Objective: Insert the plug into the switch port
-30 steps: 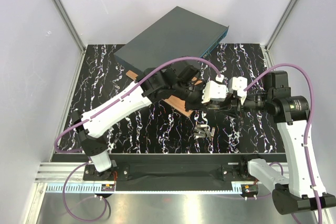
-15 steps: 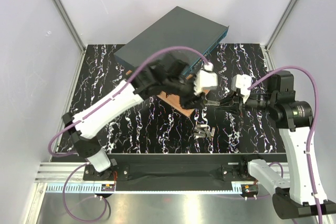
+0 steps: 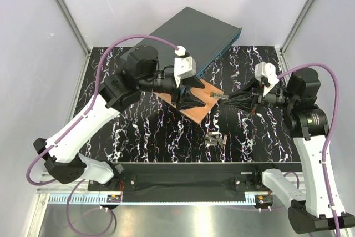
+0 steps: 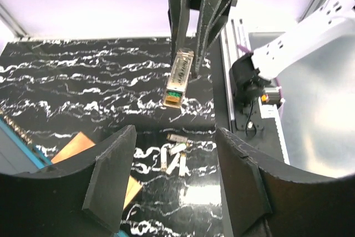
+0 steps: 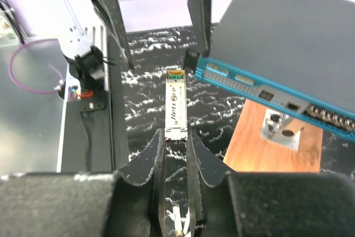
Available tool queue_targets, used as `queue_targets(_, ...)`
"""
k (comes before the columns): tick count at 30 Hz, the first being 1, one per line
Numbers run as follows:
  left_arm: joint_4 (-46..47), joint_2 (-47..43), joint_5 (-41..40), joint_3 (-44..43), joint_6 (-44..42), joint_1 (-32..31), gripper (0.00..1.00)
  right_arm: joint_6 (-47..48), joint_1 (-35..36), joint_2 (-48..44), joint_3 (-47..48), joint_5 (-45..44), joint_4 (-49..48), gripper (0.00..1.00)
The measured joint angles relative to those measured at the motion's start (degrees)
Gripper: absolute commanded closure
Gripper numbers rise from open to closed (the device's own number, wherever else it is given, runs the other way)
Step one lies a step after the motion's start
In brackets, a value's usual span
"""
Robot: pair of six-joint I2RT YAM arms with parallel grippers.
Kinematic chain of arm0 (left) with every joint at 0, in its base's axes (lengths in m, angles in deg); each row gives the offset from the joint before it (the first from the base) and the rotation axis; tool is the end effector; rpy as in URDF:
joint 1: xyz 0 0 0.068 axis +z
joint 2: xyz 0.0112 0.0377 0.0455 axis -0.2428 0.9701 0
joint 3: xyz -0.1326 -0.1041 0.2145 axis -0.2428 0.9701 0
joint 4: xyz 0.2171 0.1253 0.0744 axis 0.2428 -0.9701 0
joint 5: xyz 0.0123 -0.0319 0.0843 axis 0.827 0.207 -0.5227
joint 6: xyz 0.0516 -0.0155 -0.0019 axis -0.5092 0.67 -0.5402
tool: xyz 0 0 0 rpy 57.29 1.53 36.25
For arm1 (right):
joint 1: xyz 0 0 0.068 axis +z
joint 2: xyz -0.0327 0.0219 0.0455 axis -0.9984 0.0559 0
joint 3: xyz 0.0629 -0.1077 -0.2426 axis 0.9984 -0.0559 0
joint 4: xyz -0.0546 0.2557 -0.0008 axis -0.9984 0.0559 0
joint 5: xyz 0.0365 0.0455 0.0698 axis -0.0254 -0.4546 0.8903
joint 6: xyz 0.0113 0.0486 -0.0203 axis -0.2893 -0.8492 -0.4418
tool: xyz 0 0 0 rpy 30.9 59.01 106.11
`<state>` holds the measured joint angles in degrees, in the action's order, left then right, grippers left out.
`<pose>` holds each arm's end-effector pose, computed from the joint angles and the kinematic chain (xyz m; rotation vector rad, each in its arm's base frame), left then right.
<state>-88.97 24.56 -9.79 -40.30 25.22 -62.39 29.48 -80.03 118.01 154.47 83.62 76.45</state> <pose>0.1678 -0.2237 0.4839 1.3677 1.3262 -1.0948 0.1374 0.0498 0.4493 -1.1606 1.2857 0.9150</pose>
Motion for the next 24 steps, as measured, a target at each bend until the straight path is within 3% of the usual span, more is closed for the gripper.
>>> queue_targets(6, 5.03, 1.05, 1.81, 0.22, 3.78, 0.02, 0.36, -8.41, 0.0, -1.31, -2.58, 1.77, -9.03, 1.0)
queue_targets(14, 8.76, 2.91, 3.98, 0.42, 6.12, 0.0, 0.39, -10.32, 0.0, -2.1, -2.78, 3.19, -11.19, 1.0)
queue_targets(24, 10.21, 3.5, 5.77, 0.46, 6.8, -1.53, 0.62, -8.72, 0.0, -2.05, -2.78, 3.41, -9.94, 1.0)
